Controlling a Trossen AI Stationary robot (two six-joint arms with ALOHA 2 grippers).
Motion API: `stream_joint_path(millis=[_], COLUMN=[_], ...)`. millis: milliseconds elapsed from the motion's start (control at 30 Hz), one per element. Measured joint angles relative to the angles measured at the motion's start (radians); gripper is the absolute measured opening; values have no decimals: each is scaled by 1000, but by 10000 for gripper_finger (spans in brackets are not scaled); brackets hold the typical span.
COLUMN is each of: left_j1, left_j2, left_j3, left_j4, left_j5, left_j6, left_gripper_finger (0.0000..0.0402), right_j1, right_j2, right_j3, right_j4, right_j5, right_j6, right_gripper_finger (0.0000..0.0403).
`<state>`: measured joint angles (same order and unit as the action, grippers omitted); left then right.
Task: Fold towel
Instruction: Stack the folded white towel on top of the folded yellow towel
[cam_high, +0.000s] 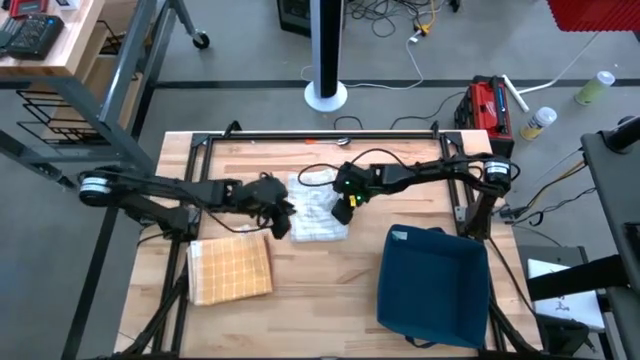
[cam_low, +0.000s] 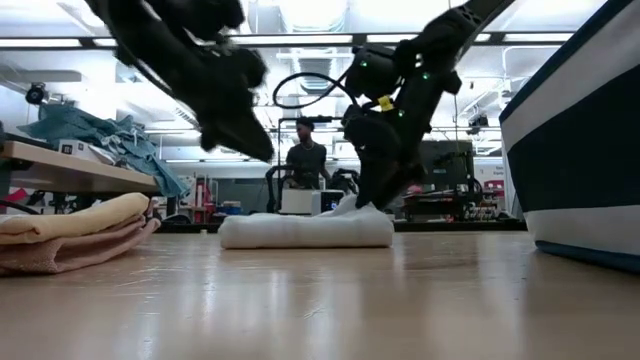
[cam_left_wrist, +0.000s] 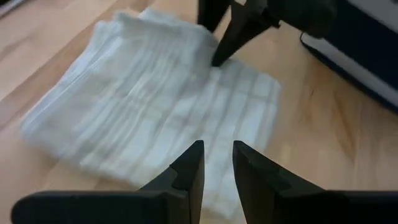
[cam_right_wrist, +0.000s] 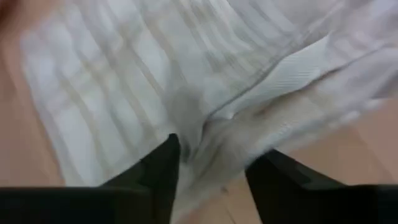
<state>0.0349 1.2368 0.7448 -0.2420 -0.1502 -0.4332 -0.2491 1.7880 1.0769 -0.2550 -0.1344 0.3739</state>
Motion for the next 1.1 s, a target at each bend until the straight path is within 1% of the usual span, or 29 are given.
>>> stream_joint_path(millis=[133, 200, 300, 433, 500, 533, 667, 733, 800, 900, 1100], left_j1=[2, 5, 10, 24, 28, 30, 32, 31, 31, 28, 8], left_j2=[170, 252, 384, 539, 594, 622, 672, 676, 671, 652, 625], left_j3=[25, 56, 121, 204, 240, 256, 291, 288, 273, 257, 253], left_j4=[149, 194, 213, 193, 170, 163, 106, 84, 76, 67, 0], left_j5=[1, 0, -2, -16, -16, -15, 12, 22, 50, 117, 153], left_j6=[80, 114, 162, 184, 191, 198, 212, 202, 184, 128, 45], left_gripper_finger=[75, 75, 75, 75, 75, 75, 75, 75, 75, 75, 75], right_j1=[0, 0, 0, 0, 0, 0, -2, -2, -2, -3, -24], right_j2=[-1, -3, -4, -5, -6, -6, -6, -6, -2, -1, -52], right_j3=[67, 83, 69, 21, -13, -29, -97, -126, -149, -177, -239], right_j4=[-175, -227, -235, -224, -176, -144, 58, 137, 195, 225, 236], right_j5=[61, 100, 106, 101, 85, 57, -90, -125, -128, -128, -174], right_j6=[-36, -46, -47, -14, 16, 28, 92, 136, 167, 196, 227], right_gripper_finger=[202, 220, 243, 267, 277, 282, 292, 292, 291, 288, 291])
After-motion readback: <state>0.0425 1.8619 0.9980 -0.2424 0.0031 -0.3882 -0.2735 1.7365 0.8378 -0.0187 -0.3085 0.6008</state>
